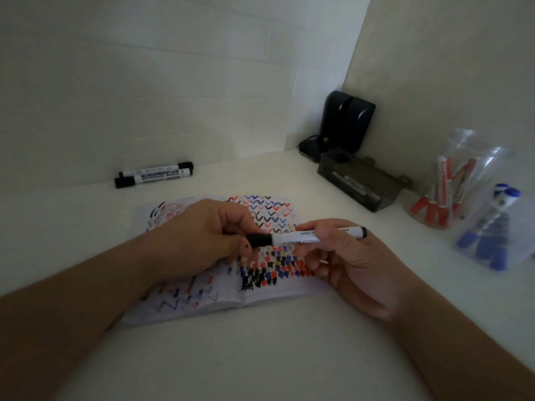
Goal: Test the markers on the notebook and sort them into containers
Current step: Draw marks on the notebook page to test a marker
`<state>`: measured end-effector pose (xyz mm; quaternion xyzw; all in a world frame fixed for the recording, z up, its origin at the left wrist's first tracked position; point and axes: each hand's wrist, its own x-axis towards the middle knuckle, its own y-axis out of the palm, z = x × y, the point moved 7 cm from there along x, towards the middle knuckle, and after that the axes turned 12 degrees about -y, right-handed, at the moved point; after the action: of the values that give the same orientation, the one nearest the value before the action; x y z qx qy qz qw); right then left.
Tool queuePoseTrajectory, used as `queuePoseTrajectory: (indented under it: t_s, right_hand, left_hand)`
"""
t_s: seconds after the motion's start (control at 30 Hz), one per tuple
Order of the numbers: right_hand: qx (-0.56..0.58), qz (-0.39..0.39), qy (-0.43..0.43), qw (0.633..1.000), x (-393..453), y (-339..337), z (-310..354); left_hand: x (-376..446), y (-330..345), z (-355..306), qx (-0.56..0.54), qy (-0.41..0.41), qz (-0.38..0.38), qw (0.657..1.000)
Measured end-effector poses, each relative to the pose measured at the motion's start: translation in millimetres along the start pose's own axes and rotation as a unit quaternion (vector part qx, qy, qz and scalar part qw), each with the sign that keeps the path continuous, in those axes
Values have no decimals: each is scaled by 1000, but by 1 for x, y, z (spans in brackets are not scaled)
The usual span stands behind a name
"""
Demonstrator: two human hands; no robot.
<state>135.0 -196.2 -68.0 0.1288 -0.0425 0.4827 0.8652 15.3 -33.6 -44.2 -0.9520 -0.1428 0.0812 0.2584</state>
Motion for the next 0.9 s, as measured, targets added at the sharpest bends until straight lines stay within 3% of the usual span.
queuePoseTrajectory:
  t_s: [0.23,0.3,0.37,0.47,0.53,0.67,0.77,0.87,0.9]
  right_hand:
    - [5,-35,73,997,6,0,5]
    - [34,-71,57,995,19,-15,19]
    - [43,-171,-19,984,35,-57,45]
    - [-139,-326,-121,927,47,-130,84]
    - [-302,-355,-114,877,59,-156,86]
    - [-620,-204,-24,757,96,-159,66]
    - [-661,-175,14,730,103,-153,57]
    - [-704,-211,-93,672,90,-111,68]
    - [-695,-205,-146,673,84,-87,68]
  left_hand:
    - [4,8,-3,18,-9,0,1000]
    - [8,12,-2,93,-5,4,996]
    - [11,16,-2,226,24,8,974]
    - [11,24,-4,346,60,28,936]
    - [11,26,-2,355,69,37,932]
    - [12,24,4,317,89,33,944]
    - [13,19,6,292,92,19,952]
    - [16,-3,8,258,90,-68,959]
    - [19,-14,13,255,88,-109,957]
